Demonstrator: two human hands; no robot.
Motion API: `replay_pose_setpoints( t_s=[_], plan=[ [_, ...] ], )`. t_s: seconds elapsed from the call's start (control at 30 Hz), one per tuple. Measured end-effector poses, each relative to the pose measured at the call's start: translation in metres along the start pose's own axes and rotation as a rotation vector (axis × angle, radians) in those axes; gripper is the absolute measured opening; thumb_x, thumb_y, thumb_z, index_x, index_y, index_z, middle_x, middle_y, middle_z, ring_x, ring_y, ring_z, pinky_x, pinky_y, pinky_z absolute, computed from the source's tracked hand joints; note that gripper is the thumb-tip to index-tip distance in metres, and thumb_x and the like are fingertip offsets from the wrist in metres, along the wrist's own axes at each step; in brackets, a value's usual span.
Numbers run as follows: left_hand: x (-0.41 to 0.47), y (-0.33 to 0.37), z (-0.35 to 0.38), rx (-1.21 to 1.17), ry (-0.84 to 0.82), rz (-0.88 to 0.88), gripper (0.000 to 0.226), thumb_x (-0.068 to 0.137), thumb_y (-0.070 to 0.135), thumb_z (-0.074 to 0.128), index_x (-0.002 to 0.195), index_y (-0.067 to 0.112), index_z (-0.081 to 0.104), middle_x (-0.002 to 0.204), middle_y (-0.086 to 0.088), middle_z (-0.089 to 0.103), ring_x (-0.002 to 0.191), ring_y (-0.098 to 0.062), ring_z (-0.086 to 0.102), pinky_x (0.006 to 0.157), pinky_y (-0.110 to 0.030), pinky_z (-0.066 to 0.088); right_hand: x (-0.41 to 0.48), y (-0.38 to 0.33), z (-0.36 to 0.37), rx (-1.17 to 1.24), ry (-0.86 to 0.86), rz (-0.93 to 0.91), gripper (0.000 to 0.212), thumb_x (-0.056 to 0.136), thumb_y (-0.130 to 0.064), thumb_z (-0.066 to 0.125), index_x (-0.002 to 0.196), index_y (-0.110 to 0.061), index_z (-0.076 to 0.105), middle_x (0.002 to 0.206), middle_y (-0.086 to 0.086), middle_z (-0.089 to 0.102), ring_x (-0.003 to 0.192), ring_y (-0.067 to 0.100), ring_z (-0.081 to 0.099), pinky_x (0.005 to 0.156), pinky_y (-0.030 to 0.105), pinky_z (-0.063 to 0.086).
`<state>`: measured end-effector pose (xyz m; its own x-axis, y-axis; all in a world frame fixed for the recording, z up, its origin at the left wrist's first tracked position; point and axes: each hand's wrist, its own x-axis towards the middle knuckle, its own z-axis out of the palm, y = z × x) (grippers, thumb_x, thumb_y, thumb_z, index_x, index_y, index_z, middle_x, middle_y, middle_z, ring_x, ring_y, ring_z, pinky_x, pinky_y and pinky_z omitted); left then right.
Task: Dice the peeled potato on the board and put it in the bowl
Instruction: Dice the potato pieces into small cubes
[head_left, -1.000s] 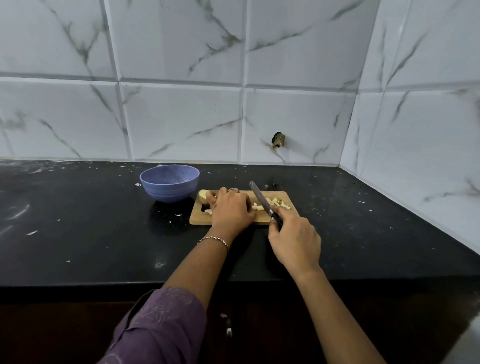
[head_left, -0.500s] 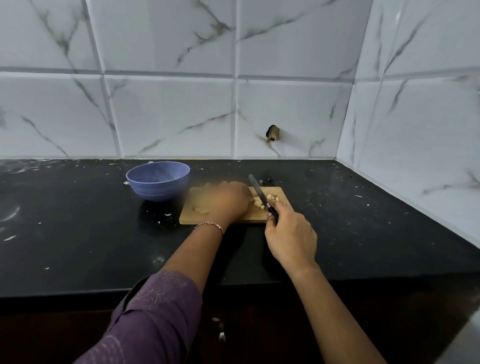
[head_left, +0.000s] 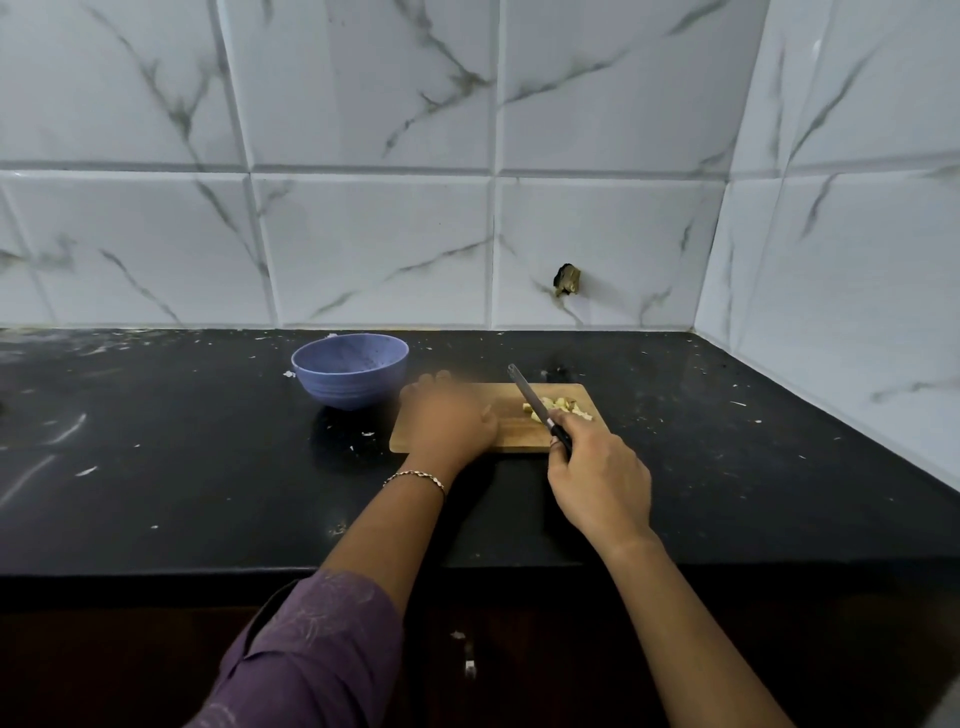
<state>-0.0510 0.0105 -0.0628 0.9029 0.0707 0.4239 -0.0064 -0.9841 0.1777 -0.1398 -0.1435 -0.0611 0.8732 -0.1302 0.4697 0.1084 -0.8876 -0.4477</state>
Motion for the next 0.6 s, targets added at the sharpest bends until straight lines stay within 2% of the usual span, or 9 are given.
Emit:
replay_pose_setpoints(
  t_s=[0.13,0.27,0.47,0.6],
  plan=[
    [0.000,0.006,0.001,-0.034,0.009,0.050,0.030,0.092,0.040,0.052,0.108,0.024,0.072,0.123,-0.001,0.054,0.118,-0.023,0.039,0.094,-0.040,0.026,0.000,0.000,0.003,-0.012,0.002,-0.050,0.034,0.099,-0.029,0.052,0.132,-0.036,0.058,0.105,-0.009,0.067,0.095,0.014,0.064,0.071,0.027,0.043],
    [-0.002,0.013,0.002,-0.130,-0.022,0.060,0.024,0.094,0.031,0.054,0.106,0.022,0.072,0.114,-0.001,0.064,0.116,-0.023,0.043,0.098,-0.042,0.041,0.000,0.001,0.005,-0.019,0.017,-0.053,0.034,0.098,-0.029,0.053,0.131,-0.037,0.058,0.107,-0.009,0.068,0.096,0.014,0.065,0.072,0.027,0.045],
    [-0.007,0.023,-0.001,-0.126,-0.016,-0.024,0.020,0.094,0.024,0.052,0.102,0.024,0.071,0.105,-0.002,0.068,0.116,-0.024,0.047,0.100,-0.047,0.039,0.000,0.000,0.005,-0.040,0.011,-0.071,0.034,0.098,-0.029,0.053,0.130,-0.037,0.060,0.109,-0.010,0.068,0.096,0.012,0.065,0.070,0.026,0.044],
    [-0.010,0.029,-0.002,-0.053,-0.010,-0.055,0.024,0.096,0.018,0.048,0.103,0.023,0.070,0.107,-0.003,0.067,0.120,-0.025,0.046,0.106,-0.047,0.030,-0.001,0.000,0.005,-0.061,0.002,-0.087,0.034,0.098,-0.030,0.053,0.131,-0.037,0.059,0.109,-0.010,0.068,0.096,0.013,0.065,0.070,0.026,0.043]
  ],
)
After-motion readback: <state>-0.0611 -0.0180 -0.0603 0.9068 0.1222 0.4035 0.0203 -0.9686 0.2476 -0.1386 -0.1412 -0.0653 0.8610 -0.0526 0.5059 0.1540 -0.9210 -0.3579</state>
